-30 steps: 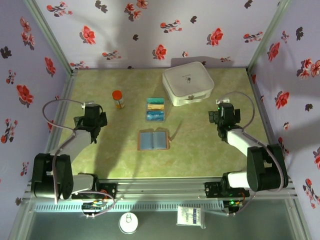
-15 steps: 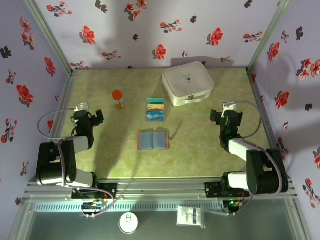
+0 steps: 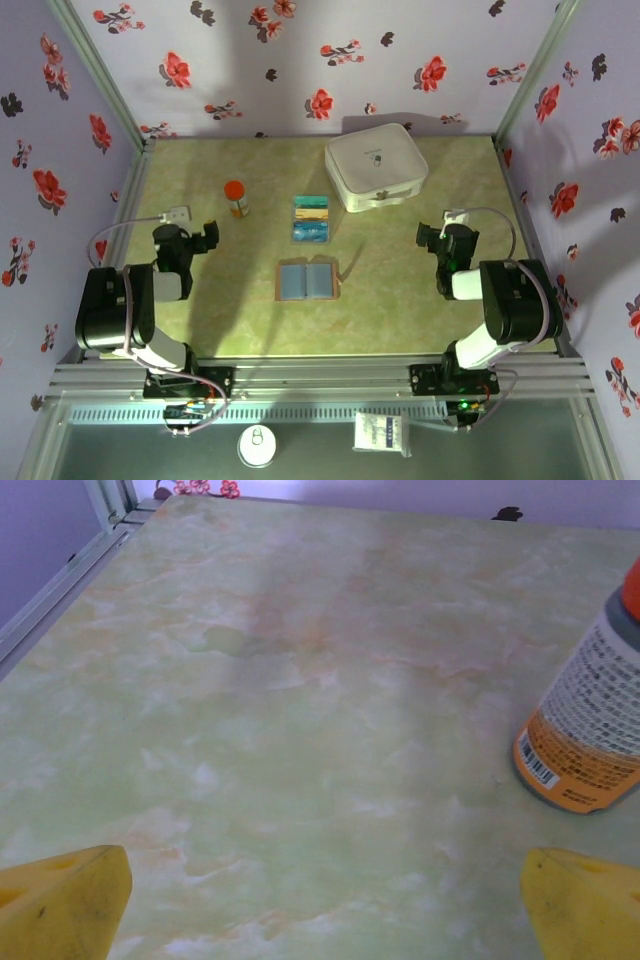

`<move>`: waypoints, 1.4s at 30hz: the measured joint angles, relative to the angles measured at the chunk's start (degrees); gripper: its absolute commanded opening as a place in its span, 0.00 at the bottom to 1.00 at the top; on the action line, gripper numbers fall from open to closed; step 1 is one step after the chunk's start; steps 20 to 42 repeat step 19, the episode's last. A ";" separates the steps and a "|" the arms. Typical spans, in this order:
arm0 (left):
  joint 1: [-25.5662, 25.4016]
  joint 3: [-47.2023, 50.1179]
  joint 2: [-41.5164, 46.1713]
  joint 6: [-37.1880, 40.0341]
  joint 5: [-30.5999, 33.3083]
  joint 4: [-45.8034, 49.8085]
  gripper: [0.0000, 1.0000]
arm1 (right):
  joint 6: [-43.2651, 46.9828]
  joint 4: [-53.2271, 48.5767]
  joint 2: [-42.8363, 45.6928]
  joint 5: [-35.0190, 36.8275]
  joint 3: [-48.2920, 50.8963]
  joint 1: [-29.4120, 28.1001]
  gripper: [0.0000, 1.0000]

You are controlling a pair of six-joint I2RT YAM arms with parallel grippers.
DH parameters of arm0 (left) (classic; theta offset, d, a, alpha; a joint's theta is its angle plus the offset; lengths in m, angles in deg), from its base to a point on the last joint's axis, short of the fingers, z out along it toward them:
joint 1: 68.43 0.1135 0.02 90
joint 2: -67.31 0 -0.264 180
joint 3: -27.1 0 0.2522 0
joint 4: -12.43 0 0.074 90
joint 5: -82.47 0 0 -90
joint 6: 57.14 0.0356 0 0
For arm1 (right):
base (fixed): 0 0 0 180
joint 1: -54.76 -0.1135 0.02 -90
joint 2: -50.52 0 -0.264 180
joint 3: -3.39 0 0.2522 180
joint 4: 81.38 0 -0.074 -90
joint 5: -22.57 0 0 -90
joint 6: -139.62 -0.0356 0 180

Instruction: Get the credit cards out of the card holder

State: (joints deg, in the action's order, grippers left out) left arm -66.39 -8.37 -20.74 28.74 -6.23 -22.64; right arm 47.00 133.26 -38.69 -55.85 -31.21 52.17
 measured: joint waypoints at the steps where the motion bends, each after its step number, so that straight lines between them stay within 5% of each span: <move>1: -0.48 -0.11 0.00 0.11 0.22 0.00 1.00 | -0.20 0.11 0.00 0.00 -0.11 0.00 0.99; 42: -1.57 -0.31 0.00 2.84 1.66 0.00 1.00 | -0.66 0.74 0.00 -0.04 -0.22 0.00 0.99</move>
